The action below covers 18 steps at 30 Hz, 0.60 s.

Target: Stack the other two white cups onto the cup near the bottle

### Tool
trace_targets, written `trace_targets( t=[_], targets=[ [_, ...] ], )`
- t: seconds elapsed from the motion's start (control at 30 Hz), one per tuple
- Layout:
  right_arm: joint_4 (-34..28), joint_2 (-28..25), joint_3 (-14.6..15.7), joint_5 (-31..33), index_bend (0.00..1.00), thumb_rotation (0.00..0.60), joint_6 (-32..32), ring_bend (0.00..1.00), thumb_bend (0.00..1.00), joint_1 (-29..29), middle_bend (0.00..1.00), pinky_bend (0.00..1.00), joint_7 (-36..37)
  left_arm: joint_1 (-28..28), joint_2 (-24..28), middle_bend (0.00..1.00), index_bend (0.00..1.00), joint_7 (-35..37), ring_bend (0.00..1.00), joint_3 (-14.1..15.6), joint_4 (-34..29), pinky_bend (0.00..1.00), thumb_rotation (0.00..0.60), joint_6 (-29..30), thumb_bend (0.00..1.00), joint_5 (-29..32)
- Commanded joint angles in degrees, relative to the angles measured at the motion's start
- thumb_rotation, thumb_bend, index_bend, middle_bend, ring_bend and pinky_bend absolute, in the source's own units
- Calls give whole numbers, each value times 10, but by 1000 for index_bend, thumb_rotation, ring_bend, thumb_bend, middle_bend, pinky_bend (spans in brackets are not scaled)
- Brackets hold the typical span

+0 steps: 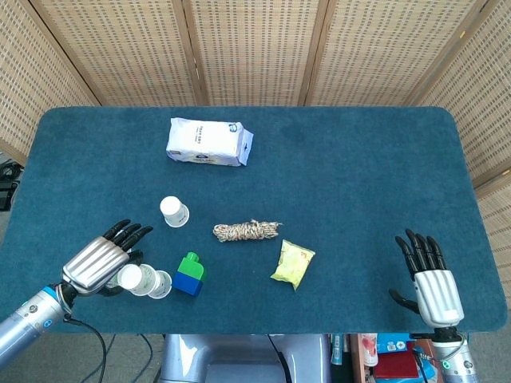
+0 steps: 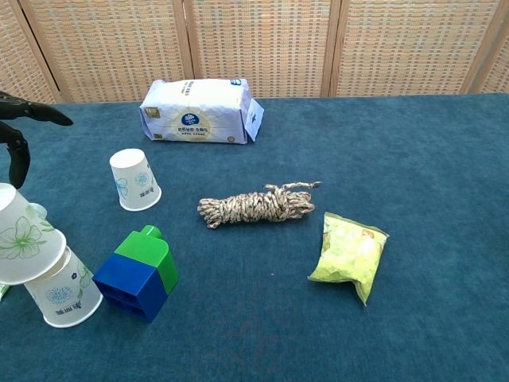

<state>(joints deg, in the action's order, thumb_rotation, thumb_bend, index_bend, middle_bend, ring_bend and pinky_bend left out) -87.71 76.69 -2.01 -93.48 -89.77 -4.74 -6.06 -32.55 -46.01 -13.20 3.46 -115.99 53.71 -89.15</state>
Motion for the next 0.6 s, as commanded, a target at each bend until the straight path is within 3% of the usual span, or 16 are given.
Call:
trace_targets(
  t=[0.03, 0.37, 0.47, 0.6],
  targets=[
    [0, 0, 0, 1, 0, 600, 0, 0, 0, 0, 0, 0, 1, 2, -8, 0, 536, 1, 0, -2, 4, 0, 600, 0, 205, -3],
    [1, 0, -1, 0, 0, 600, -2, 0, 0, 0, 0, 0, 3, -4, -25, 0, 527, -21, 0, -3, 13, 0, 600, -30, 205, 22],
    [1, 0, -2, 1, 0, 600, -2, 0, 0, 1, 0, 0, 4, -5, -33, 0, 432, -38, 0, -5, 20, 0, 600, -34, 205, 35],
    [1, 0, 0, -1, 0, 600, -1, 0, 0, 0, 0, 0, 2, -3, -54, 0, 214, -61, 0, -9, 32, 0, 600, -33, 205, 58]
  ],
)
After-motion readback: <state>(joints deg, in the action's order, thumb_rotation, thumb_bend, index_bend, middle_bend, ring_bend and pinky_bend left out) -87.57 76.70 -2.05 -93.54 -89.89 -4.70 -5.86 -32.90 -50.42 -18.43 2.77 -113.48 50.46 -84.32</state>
